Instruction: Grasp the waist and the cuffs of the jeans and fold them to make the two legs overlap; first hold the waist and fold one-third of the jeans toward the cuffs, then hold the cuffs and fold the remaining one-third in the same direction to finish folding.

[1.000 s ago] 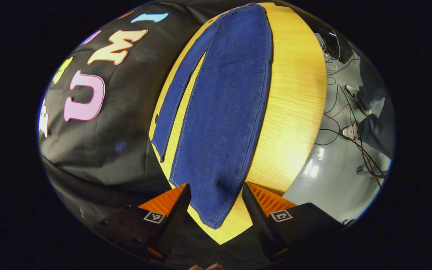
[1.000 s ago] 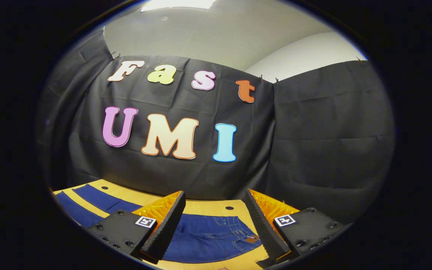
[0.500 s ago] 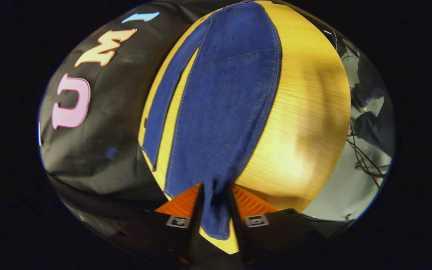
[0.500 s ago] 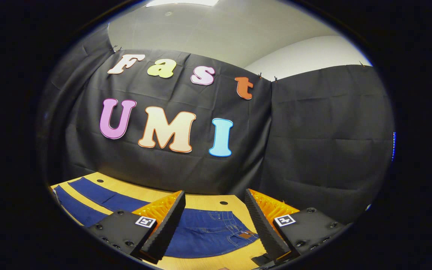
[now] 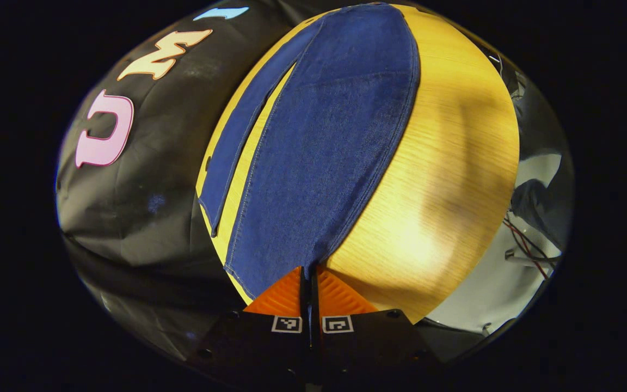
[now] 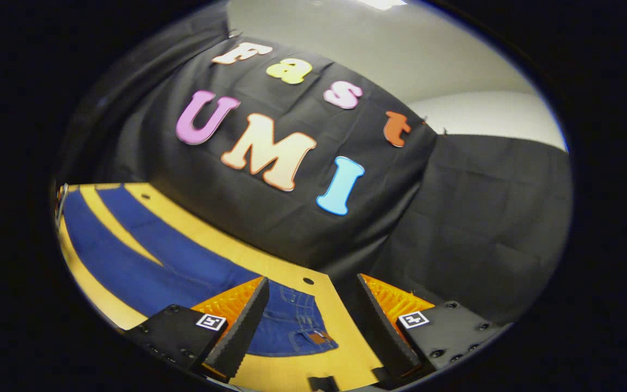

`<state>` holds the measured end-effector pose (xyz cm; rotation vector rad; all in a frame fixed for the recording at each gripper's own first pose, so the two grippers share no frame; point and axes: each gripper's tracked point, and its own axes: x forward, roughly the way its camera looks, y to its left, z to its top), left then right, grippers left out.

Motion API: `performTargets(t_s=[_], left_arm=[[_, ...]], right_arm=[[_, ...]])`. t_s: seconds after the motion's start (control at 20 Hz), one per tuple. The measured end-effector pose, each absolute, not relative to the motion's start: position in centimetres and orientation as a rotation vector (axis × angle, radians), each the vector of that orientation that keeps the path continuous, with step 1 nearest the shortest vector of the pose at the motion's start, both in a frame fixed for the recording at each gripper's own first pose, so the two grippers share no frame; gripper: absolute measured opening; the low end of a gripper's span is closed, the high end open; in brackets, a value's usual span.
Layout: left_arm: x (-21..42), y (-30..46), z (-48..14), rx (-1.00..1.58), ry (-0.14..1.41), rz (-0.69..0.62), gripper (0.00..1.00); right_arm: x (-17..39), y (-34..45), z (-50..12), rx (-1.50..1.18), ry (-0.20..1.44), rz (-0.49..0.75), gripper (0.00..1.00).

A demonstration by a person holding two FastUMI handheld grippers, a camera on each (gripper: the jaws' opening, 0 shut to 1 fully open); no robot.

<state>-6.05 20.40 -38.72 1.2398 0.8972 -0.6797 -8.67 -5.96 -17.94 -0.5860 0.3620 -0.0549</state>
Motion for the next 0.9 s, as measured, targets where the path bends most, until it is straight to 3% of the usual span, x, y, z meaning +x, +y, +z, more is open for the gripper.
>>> performTargets(t_s=[0.7, 0.8, 0.9], left_arm=[[-6.2, 20.8, -38.5, 1.329, 0.951, -0.644, 0.00], [-6.2, 20.9, -38.5, 1.345, 0.955, -0.639, 0.00], [-6.3, 20.9, -38.5, 1.351, 0.962, -0.634, 0.00]], right_arm=[[-13.8, -13.6, -38.8, -0.967, 0.832, 0.298, 1.00], [-14.3, -14.4, -40.6, -1.001, 0.881, 0.342, 0.96], [-14.6, -15.0, -42.3, -1.033, 0.923, 0.402, 1.00]])
